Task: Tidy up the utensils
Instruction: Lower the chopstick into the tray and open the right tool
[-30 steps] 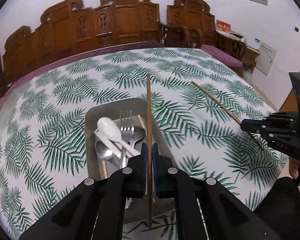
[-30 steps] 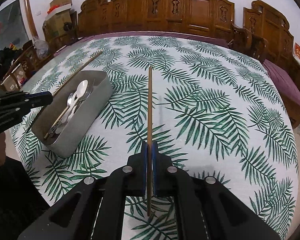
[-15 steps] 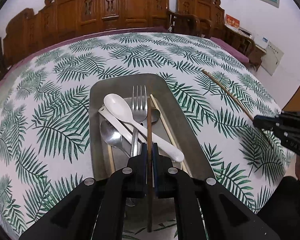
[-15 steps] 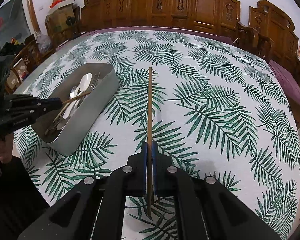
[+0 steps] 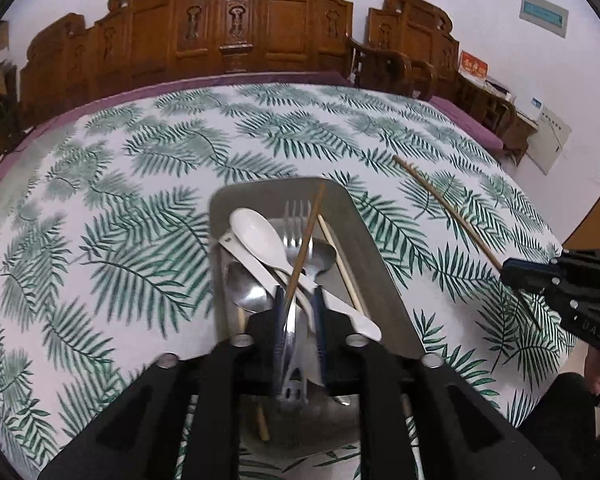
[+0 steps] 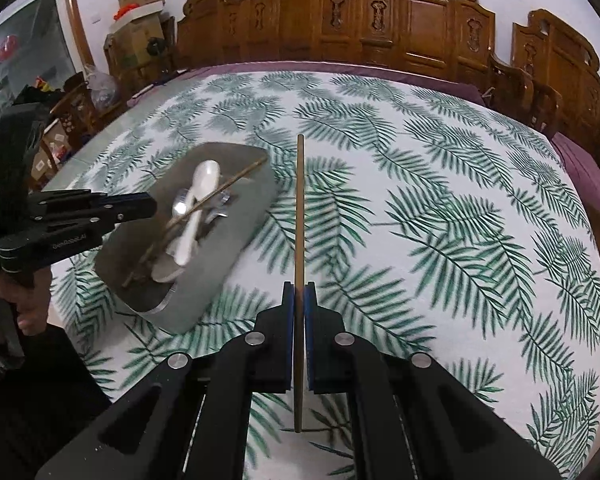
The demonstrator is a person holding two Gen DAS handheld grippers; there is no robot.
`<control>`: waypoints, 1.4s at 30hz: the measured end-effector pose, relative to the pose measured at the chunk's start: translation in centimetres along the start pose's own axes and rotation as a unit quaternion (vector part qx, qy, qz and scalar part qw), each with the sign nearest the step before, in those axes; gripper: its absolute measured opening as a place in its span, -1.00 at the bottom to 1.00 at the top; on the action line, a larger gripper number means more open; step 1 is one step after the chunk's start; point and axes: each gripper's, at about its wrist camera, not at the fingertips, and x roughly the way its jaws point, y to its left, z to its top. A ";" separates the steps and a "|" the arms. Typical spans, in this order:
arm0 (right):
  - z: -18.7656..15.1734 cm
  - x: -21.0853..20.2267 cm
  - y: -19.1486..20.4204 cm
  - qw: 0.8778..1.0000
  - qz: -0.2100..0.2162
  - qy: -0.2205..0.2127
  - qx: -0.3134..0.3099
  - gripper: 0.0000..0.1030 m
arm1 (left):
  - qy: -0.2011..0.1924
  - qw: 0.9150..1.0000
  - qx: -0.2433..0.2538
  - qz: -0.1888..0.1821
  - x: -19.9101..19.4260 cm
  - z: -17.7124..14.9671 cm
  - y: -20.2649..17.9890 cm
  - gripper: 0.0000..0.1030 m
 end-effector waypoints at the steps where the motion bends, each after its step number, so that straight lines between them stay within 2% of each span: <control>1: 0.1 0.0 0.4 1.000 0.003 -0.001 -0.001 -0.88 | -0.004 1.000 -0.001 0.002 -0.3 0.0 0.2 -0.60; 9: 1.4 1.2 3.6 1.000 0.028 -0.002 -0.005 -0.88 | -0.025 1.000 -0.008 0.014 -2.1 0.5 2.0 -0.59; 21: 3.3 3.9 6.8 0.998 0.062 0.008 0.008 -0.88 | -0.033 0.999 -0.011 0.025 -2.8 0.6 3.3 -0.59; 42: 3.7 9.3 9.0 0.995 0.073 0.047 0.053 -0.88 | -0.031 0.999 -0.020 0.033 -2.8 0.4 4.1 -0.51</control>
